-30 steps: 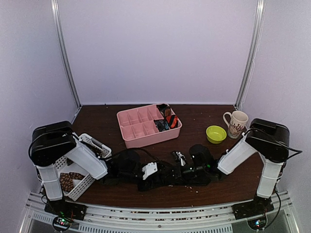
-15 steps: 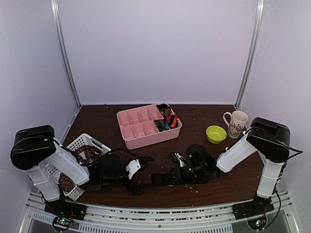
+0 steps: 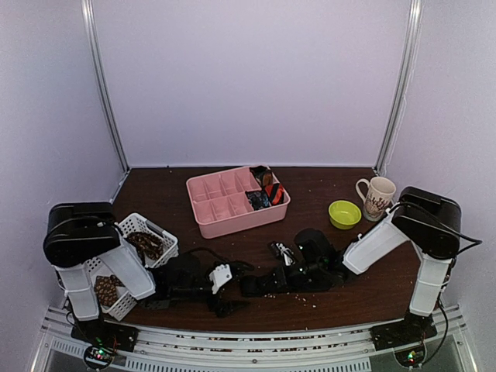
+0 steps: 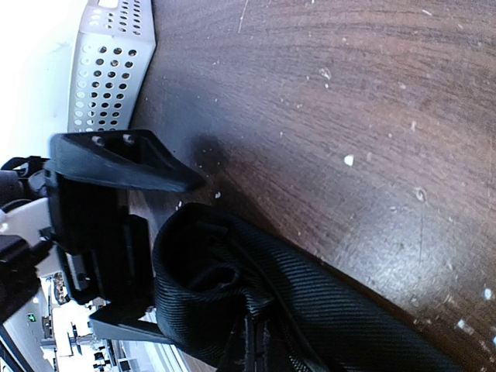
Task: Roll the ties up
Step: Roll the tie at the center of the board.
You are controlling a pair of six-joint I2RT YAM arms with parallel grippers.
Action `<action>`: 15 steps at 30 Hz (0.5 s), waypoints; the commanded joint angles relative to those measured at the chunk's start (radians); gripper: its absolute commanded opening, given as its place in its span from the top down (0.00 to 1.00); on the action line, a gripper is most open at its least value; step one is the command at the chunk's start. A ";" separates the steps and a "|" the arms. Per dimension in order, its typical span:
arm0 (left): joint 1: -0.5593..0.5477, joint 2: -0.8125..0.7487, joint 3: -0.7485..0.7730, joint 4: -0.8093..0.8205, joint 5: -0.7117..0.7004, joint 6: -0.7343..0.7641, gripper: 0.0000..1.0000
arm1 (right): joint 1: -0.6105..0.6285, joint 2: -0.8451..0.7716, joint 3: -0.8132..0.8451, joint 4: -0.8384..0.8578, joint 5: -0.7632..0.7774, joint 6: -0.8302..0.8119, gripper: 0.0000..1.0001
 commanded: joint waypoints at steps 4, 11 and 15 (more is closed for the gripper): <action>-0.002 0.142 0.064 0.235 0.039 -0.016 0.21 | -0.004 0.027 -0.023 -0.071 0.055 0.003 1.00; -0.002 0.143 0.057 0.196 0.033 -0.021 0.49 | -0.003 0.041 -0.016 -0.072 0.052 0.003 1.00; -0.002 0.051 0.090 -0.032 0.011 0.003 0.59 | -0.007 0.004 -0.025 -0.069 0.049 0.002 0.95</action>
